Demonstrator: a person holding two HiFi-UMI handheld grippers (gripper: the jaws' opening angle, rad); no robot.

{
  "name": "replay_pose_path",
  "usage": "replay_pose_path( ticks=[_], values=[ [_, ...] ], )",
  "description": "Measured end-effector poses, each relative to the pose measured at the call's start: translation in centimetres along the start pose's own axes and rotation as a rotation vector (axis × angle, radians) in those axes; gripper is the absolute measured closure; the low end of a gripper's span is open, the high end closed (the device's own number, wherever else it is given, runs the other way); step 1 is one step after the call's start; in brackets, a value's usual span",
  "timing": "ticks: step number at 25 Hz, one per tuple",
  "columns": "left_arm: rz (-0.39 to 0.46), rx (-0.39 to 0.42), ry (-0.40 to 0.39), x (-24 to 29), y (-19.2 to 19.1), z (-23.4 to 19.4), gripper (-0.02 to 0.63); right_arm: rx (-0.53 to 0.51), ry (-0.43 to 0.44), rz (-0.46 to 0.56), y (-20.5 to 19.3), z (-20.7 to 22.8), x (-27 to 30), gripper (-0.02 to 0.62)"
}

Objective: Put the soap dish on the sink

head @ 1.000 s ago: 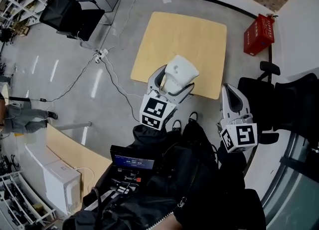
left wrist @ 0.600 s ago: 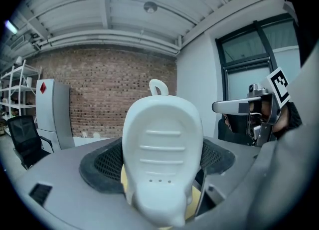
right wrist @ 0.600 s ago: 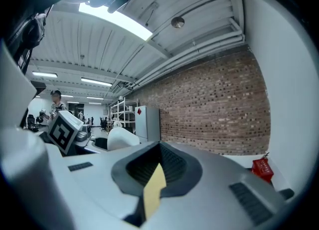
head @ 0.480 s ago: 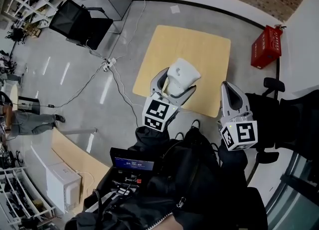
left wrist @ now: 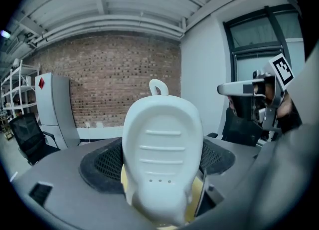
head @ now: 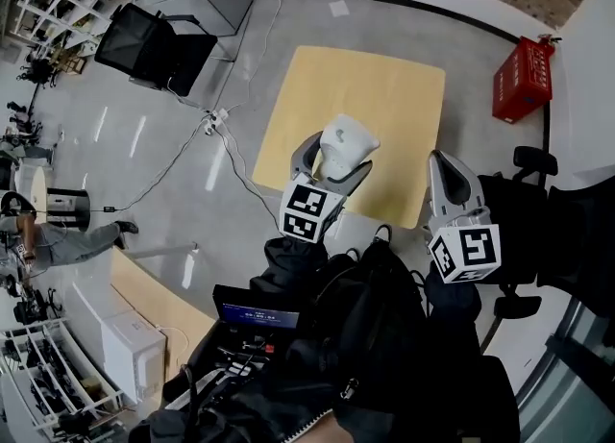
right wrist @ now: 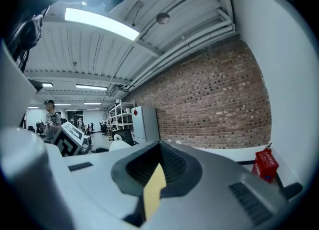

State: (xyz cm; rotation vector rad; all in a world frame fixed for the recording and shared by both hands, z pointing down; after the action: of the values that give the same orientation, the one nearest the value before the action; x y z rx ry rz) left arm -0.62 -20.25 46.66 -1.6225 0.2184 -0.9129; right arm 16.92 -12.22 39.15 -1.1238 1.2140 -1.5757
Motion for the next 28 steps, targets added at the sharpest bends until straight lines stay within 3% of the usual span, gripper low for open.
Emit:
replay_pose_path(
  ticks=[6,15,28],
  values=[
    [-0.225,-0.042,-0.01,4.3,-8.3,-0.6,0.147,0.038,-0.011,-0.074,-2.4,1.3,1.1,0.589],
    [-0.514,-0.027,-0.067,10.0,-20.4,-1.5,0.148,0.097,-0.084,-0.243,-8.4,2.3,2.8,0.589],
    [-0.716,0.114,-0.124,16.1,-28.4,-2.5,0.147,0.109,-0.129,-0.362,-11.5,1.8,2.8,0.589]
  ],
)
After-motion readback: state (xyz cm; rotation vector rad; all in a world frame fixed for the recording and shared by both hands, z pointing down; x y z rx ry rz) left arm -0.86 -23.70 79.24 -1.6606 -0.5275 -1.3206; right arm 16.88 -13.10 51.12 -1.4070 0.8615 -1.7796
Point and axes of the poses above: the fingertips, and each gripper's own axes: x forward along the fingers, z to its right, y out of its top, the point moved 4 cm from there along -x, backward along the fingers, and after that the axes turned 2 degrees about -z, right-handed, at the moved point
